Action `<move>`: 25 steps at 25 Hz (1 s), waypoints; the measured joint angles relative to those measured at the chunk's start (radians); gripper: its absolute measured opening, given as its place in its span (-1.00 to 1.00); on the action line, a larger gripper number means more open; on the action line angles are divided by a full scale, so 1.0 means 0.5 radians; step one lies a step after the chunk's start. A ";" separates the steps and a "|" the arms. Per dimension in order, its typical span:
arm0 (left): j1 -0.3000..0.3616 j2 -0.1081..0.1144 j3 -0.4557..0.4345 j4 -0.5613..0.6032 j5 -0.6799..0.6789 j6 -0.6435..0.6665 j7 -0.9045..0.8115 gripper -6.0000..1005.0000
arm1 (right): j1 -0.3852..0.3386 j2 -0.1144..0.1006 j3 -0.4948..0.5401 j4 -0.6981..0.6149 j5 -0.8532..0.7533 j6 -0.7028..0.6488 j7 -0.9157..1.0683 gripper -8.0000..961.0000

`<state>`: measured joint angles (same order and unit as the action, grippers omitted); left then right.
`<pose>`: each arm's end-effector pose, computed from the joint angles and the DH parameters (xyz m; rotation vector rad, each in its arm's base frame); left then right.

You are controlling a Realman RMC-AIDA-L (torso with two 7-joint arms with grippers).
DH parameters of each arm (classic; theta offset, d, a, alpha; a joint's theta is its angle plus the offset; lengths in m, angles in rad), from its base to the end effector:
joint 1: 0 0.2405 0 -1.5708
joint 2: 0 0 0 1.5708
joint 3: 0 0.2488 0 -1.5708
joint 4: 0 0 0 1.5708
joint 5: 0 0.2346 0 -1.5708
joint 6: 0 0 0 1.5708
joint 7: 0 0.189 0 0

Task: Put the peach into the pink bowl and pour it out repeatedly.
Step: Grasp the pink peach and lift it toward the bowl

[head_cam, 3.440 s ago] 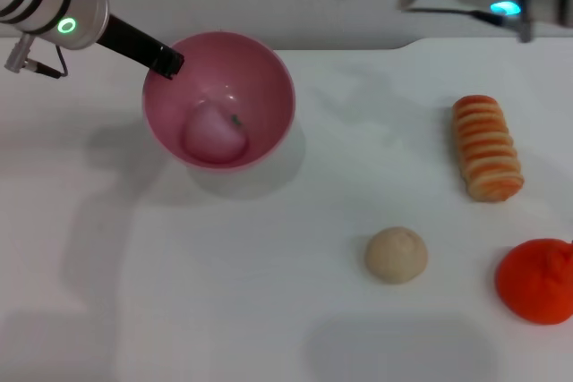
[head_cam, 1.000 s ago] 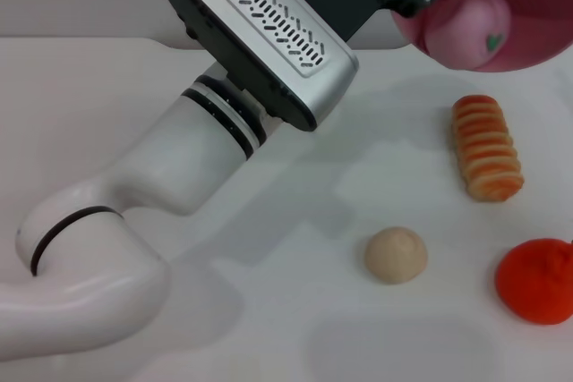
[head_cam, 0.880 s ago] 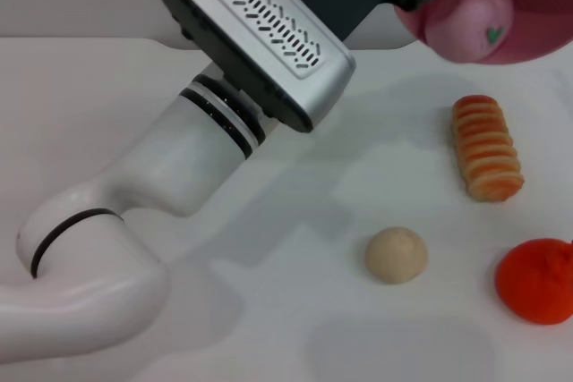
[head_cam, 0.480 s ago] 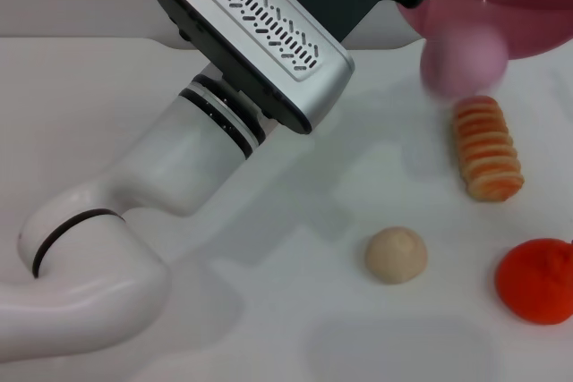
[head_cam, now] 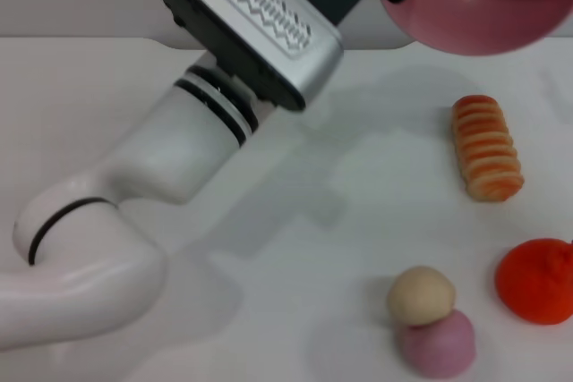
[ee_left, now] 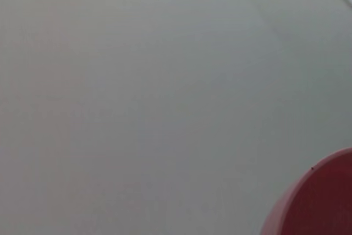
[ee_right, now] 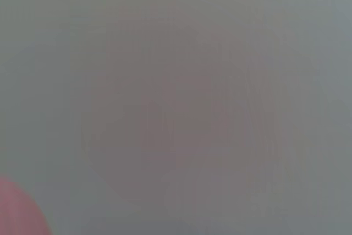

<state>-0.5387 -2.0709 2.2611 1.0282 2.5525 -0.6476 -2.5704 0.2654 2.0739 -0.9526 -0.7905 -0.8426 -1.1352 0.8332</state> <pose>-0.0263 0.4031 -0.1042 -1.9302 0.2632 -0.8051 0.2778 0.4087 0.1159 -1.6831 0.2884 0.9361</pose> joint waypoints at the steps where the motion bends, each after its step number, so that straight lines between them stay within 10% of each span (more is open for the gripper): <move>1: -0.005 0.000 -0.022 0.004 -0.018 0.031 -0.003 -0.90 | 0.000 0.000 -0.008 0.000 0.000 0.000 0.001 0.21; 12: -0.119 0.007 -0.530 0.105 -0.090 0.750 -0.151 -0.90 | -0.003 -0.008 -0.099 -0.006 -0.068 0.003 0.147 0.21; 25: -0.668 0.037 -2.044 -0.032 -0.125 2.748 0.087 -0.90 | 0.163 -0.063 -0.173 -0.830 -1.698 -0.414 2.023 0.21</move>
<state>-0.8729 -2.0526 1.2392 1.0123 2.4898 0.7264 -2.5271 0.3467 2.0426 -1.0392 -1.2057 -1.6914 -1.3421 1.8446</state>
